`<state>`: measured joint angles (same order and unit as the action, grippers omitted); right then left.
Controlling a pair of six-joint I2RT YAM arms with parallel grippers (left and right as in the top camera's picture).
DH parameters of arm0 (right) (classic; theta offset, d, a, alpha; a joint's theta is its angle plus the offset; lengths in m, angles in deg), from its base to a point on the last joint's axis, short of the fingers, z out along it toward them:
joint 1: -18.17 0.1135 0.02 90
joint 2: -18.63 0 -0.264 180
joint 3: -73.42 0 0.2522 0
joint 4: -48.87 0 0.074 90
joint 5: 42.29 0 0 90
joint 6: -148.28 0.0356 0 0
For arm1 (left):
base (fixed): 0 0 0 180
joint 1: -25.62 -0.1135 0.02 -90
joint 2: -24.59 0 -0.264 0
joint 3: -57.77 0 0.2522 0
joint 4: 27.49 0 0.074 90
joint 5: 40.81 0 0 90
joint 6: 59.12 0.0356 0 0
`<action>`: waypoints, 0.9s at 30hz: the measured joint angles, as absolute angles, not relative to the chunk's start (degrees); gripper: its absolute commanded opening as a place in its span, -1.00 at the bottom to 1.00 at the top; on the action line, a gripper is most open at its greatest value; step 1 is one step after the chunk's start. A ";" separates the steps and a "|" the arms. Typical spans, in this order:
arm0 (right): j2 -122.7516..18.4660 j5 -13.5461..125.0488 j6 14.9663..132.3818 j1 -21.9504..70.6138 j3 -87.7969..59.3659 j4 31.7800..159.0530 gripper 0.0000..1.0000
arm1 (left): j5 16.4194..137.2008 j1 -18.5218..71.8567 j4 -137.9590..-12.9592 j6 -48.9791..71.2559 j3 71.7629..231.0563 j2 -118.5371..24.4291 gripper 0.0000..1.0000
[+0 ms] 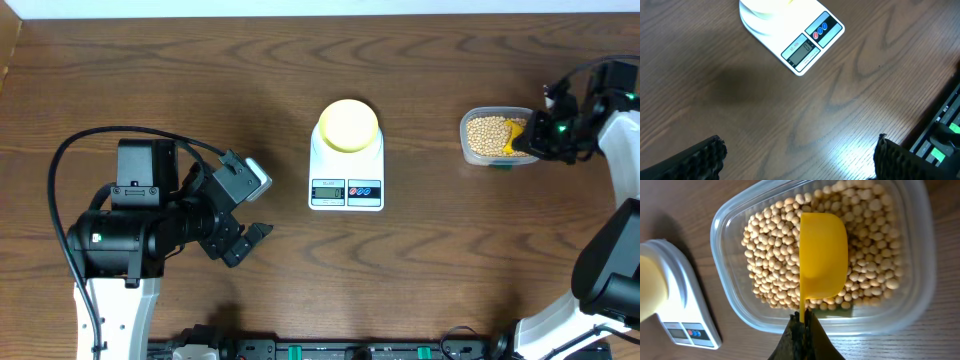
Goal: Scoop item into bowl and weigh 50g on scale
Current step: 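Drag the yellow scoop through the soybeans with the right gripper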
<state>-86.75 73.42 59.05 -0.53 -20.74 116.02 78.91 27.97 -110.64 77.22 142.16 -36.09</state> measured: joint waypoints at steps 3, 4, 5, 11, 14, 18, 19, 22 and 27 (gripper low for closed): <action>-86.75 76.92 59.05 -3.61 -20.72 116.74 -0.98 | 78.91 27.97 -110.64 77.22 142.16 -36.09 0.93; -86.75 77.79 59.05 -4.38 -20.72 116.89 -0.98 | 78.91 27.97 -110.64 77.22 142.14 -36.09 0.93; -86.75 78.54 59.05 -5.01 -20.72 117.02 -0.98 | 78.91 27.97 -110.64 77.22 142.14 -36.09 0.93; -86.78 84.85 58.86 -9.47 -20.63 117.66 -0.98 | 78.91 27.97 -110.64 77.22 142.14 -36.09 0.93; -86.78 87.15 58.42 -11.02 -20.56 117.70 -0.98 | 78.91 27.97 -110.64 77.22 142.14 -36.09 0.93; -86.78 89.79 57.59 -12.70 -20.52 118.11 -0.98 | 78.89 27.97 -110.64 77.22 142.16 -36.09 0.93; -86.78 90.23 57.57 -12.97 -20.52 118.27 -0.98 | 78.91 27.97 -110.64 77.22 142.14 -36.09 0.93; -86.78 91.76 57.15 -14.04 -20.50 118.99 -0.98 | 78.91 27.97 -110.64 77.22 142.16 -36.09 0.93; -86.80 94.34 56.39 -16.09 -20.50 119.82 -0.98 | 78.91 27.97 -110.64 77.22 142.14 -36.09 0.93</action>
